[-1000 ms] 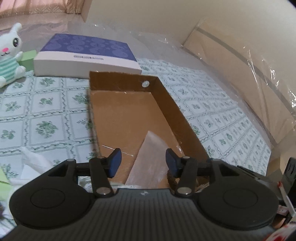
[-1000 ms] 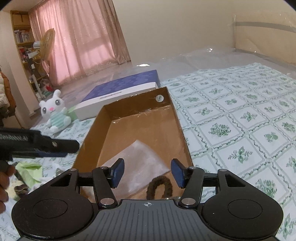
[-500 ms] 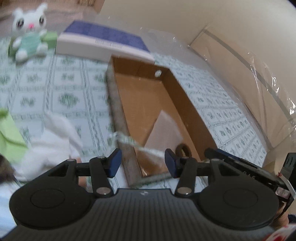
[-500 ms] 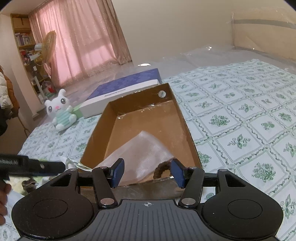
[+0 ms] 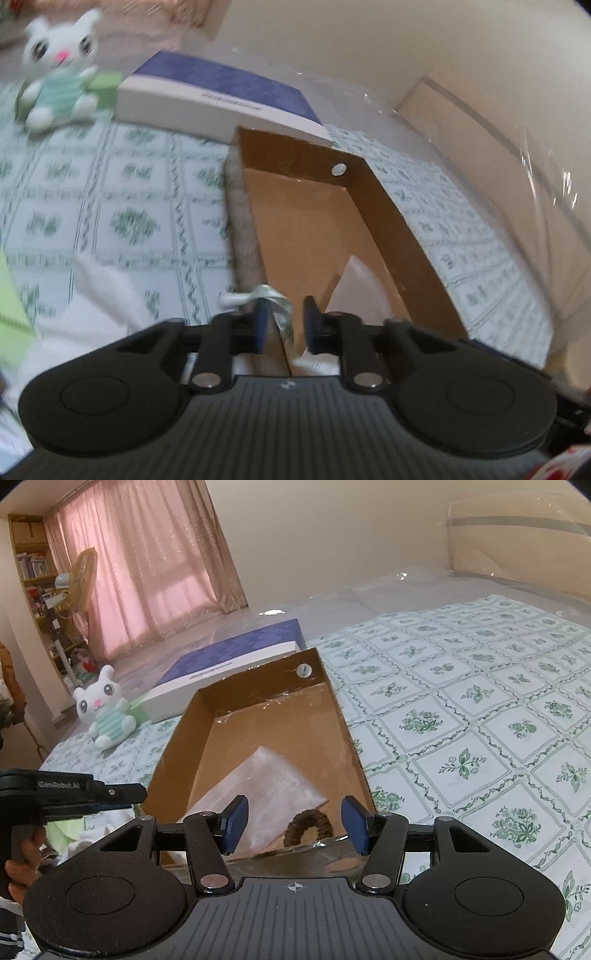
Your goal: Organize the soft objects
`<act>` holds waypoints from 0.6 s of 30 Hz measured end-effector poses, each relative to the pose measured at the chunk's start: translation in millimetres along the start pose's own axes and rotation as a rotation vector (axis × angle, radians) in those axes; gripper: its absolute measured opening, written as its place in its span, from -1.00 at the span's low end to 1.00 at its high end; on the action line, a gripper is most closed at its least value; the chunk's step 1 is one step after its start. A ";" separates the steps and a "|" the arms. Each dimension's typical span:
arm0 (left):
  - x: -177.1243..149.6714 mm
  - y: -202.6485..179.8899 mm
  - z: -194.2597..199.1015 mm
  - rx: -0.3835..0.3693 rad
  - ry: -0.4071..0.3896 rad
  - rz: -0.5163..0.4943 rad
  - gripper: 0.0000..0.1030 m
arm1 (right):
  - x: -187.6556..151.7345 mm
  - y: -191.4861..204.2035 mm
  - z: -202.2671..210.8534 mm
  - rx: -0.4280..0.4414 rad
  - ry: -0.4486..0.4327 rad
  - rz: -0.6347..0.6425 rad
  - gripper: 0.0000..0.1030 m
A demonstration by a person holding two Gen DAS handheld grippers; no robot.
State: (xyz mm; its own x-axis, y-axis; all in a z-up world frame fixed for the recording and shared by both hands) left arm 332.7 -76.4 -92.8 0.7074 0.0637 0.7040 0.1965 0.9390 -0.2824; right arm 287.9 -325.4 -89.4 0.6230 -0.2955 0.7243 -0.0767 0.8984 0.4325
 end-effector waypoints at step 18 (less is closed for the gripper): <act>-3.1 -38.9 -25.2 0.026 0.120 -0.258 -0.40 | 5.1 -0.7 -0.9 -0.005 -0.004 -0.001 0.09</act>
State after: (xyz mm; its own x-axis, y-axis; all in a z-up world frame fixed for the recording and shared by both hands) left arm 339.9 -121.6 -100.4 0.7116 -0.2177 0.6680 0.3640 0.9275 -0.0855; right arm 291.9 -327.3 -86.5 0.6201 -0.2977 0.7258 -0.0723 0.8995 0.4308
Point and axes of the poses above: each gripper's, at about its wrist camera, not at the fingertips, and z roughly against the way its jaws point, y to its left, x to its top, the point moved 3 cm from there along -z, roughly the way its jaws point, and after that the axes turned 9 degrees about -z, right-handed, at the moved point
